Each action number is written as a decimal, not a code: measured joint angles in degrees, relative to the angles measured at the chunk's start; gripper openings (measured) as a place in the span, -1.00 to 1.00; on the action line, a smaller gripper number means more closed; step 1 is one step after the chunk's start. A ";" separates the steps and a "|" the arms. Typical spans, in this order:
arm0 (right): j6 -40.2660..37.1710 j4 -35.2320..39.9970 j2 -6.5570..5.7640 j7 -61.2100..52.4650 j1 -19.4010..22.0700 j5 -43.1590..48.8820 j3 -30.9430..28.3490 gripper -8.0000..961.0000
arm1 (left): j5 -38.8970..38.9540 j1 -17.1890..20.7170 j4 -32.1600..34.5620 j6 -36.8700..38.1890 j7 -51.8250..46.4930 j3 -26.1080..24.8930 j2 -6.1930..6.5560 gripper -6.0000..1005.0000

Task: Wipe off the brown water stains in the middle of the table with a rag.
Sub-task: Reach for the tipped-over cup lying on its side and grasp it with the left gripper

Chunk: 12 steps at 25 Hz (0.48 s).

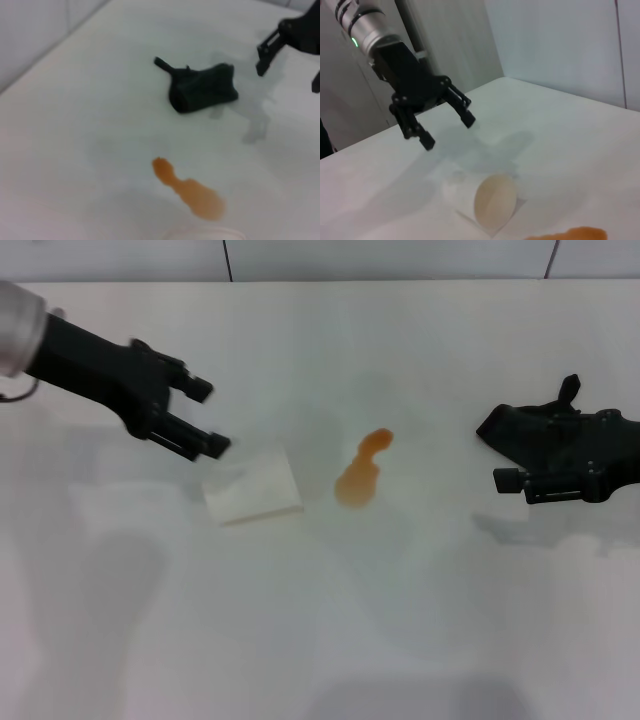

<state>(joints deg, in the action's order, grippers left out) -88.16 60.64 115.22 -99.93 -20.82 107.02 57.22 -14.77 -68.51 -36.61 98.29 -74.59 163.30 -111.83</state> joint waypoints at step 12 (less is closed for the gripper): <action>0.09 0.01 0.00 0.00 -0.26 0.00 -0.01 0.72 | -5.12 -1.85 2.90 -5.57 0.06 -0.08 -2.64 0.75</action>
<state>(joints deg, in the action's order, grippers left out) -88.07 60.64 115.22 -99.93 -21.09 107.02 57.21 -19.88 -70.36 -33.71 92.72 -74.53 163.23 -114.46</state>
